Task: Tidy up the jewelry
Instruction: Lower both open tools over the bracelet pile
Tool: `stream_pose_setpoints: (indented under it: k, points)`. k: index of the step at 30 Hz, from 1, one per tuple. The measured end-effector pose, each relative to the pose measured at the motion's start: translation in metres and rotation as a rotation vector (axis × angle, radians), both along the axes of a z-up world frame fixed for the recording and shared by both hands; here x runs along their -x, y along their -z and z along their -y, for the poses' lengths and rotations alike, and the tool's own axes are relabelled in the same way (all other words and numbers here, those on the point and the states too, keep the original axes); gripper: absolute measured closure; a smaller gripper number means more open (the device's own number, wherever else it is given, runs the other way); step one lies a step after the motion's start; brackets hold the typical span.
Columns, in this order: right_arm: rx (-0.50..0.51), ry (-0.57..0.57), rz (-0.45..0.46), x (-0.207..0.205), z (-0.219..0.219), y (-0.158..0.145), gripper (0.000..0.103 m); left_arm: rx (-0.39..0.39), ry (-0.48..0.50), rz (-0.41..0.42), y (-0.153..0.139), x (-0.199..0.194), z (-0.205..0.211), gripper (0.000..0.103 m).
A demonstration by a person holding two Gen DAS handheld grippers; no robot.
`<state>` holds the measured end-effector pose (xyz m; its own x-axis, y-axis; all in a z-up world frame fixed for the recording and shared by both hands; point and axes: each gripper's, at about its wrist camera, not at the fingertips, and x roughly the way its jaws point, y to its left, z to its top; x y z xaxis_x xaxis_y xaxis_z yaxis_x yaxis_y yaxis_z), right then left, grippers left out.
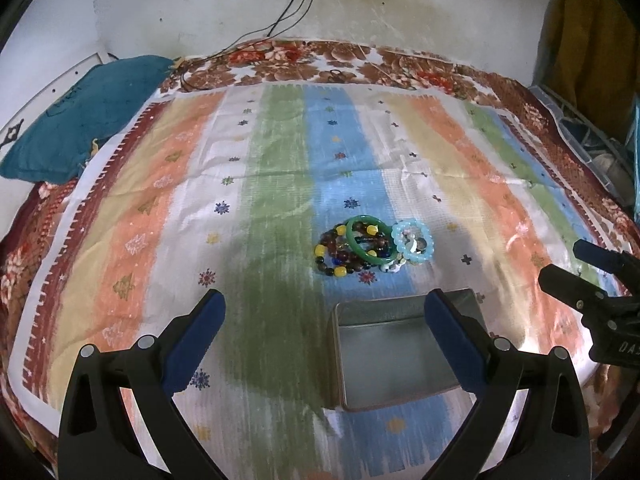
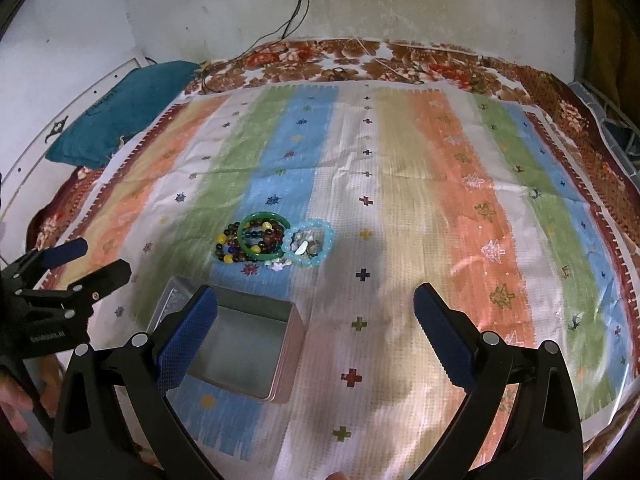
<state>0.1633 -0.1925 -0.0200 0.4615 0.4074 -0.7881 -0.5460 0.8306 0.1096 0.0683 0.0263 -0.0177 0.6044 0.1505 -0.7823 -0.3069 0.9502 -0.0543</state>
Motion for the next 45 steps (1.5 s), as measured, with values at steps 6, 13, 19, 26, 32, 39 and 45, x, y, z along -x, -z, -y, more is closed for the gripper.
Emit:
stream_pose_setpoints:
  k: [6, 13, 19, 26, 32, 39, 45]
  points:
    - [0.014, 0.015, -0.023, -0.013, -0.003, 0.006, 0.004, -0.004, -0.009, -0.011, 0.003, -0.012, -0.002, 0.005]
    - [0.034, 0.037, -0.054, -0.028, -0.010, 0.014, 0.003, 0.037, -0.009, -0.068, 0.016, -0.034, -0.011, 0.005]
    - [0.046, 0.051, -0.065, -0.037, -0.014, 0.019, 0.003, 0.037, -0.005, -0.103, 0.027, -0.050, -0.018, 0.005]
    - [0.058, 0.071, -0.107, -0.053, -0.019, 0.031, 0.004, 0.150, -0.008, -0.119, 0.037, -0.058, -0.030, 0.005]
    - [0.078, 0.061, -0.120, -0.061, -0.028, 0.039, 0.004, 0.150, 0.002, -0.130, 0.043, -0.069, -0.029, 0.007]
    - [0.091, 0.067, -0.146, -0.071, -0.033, 0.050, 0.004, 0.169, 0.016, -0.155, 0.055, -0.086, -0.031, 0.007]
    - [0.062, 0.077, -0.217, -0.085, -0.034, 0.063, 0.003, 0.127, 0.016, -0.177, 0.064, -0.096, -0.031, 0.011]
